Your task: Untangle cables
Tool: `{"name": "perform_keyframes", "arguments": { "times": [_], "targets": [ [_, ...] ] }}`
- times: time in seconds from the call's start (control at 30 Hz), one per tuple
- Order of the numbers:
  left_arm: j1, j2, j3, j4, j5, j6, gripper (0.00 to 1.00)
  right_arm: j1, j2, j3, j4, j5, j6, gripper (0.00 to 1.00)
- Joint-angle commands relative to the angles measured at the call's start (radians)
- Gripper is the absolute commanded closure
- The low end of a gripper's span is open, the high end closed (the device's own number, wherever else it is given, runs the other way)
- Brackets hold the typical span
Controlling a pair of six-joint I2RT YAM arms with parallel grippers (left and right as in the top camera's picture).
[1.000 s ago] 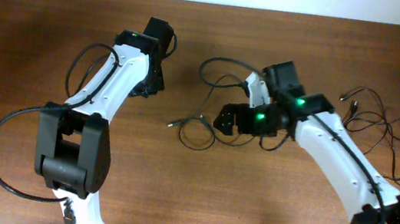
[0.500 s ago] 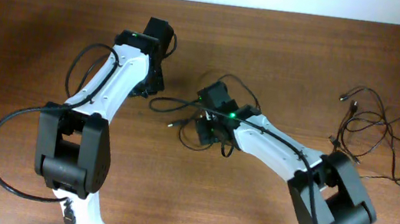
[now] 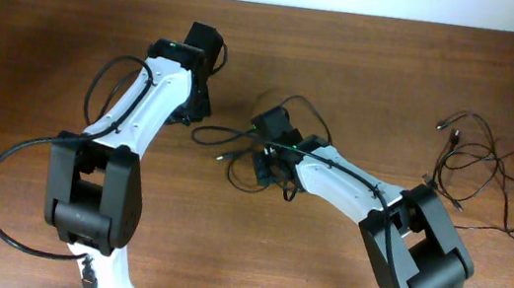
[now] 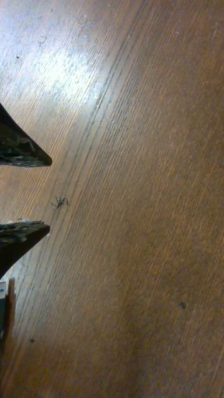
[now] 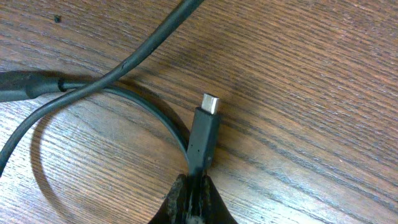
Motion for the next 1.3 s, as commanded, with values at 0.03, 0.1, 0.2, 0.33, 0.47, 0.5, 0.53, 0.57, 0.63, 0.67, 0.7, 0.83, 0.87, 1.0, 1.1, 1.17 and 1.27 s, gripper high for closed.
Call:
{"name": "perform_keyframes", "arguments": {
  "times": [0.03,0.1,0.2,0.33,0.47,0.5,0.53,0.57,0.63,0.67,0.7,0.83,0.87,1.0,1.1,1.17,1.27],
  "targets": [
    [-0.004,-0.016,-0.003,-0.002,0.007,-0.009,0.70,0.001,-0.042,0.069,-0.154,-0.088,-0.025,0.96],
    [-0.004,-0.016,-0.003,-0.002,0.007,-0.009,0.70,0.001,-0.110,0.133,-0.237,-0.085,-0.076,0.96],
    [-0.004,-0.016,-0.003,-0.001,0.007,-0.009,0.70,0.001,-0.221,0.264,-0.362,0.052,-0.077,0.96],
    [-0.006,-0.016,-0.003,-0.002,0.007,-0.009,0.69,-0.035,-0.293,0.333,-0.437,0.366,-0.074,0.96],
    [-0.006,-0.016,-0.003,-0.001,0.007,-0.009,0.70,-0.214,-0.284,0.332,-0.330,0.502,-0.090,0.96],
    [-0.006,-0.016,-0.003,-0.001,0.007,-0.009,0.70,-0.272,-0.283,0.332,-0.299,0.498,-0.089,0.96],
    [-0.006,-0.016,-0.003,-0.001,0.007,-0.009,0.70,-0.335,-0.282,0.332,-0.273,0.490,-0.089,0.96],
    [-0.006,-0.016,-0.003,-0.001,0.007,-0.009,0.70,-0.398,-0.282,0.332,-0.256,0.471,-0.089,0.96],
    [-0.006,-0.016,-0.003,0.001,0.007,-0.009,0.70,-0.509,-0.282,0.332,-0.248,0.396,-0.089,0.96],
    [-0.006,-0.016,-0.003,0.003,0.007,-0.009,0.70,-0.563,-0.278,0.332,-0.249,0.318,-0.089,0.96],
    [-0.006,-0.016,-0.003,0.003,0.007,-0.010,0.71,-0.616,-0.273,0.330,-0.252,0.182,-0.089,0.96],
    [-0.006,-0.016,-0.003,0.006,0.007,-0.009,0.71,-0.665,-0.230,0.304,-0.279,0.020,-0.090,0.96],
    [-0.006,-0.016,-0.003,0.006,0.007,-0.009,0.71,-0.665,-0.220,0.293,-0.294,0.020,-0.090,0.96],
    [-0.006,-0.016,-0.003,0.006,0.007,-0.009,0.71,-0.665,-0.181,0.286,-0.332,0.020,-0.089,0.13],
    [-0.006,-0.016,-0.003,0.006,0.007,-0.009,0.71,-0.665,-0.177,0.286,-0.339,0.020,-0.090,0.01],
    [-0.006,-0.016,-0.003,0.006,0.007,-0.009,0.73,-0.665,-0.177,0.286,-0.372,0.020,-0.089,0.01],
    [-0.006,-0.016,-0.003,0.006,0.007,-0.009,0.61,-0.665,-0.177,0.286,-0.376,0.020,-0.089,0.01]
  ]
}}
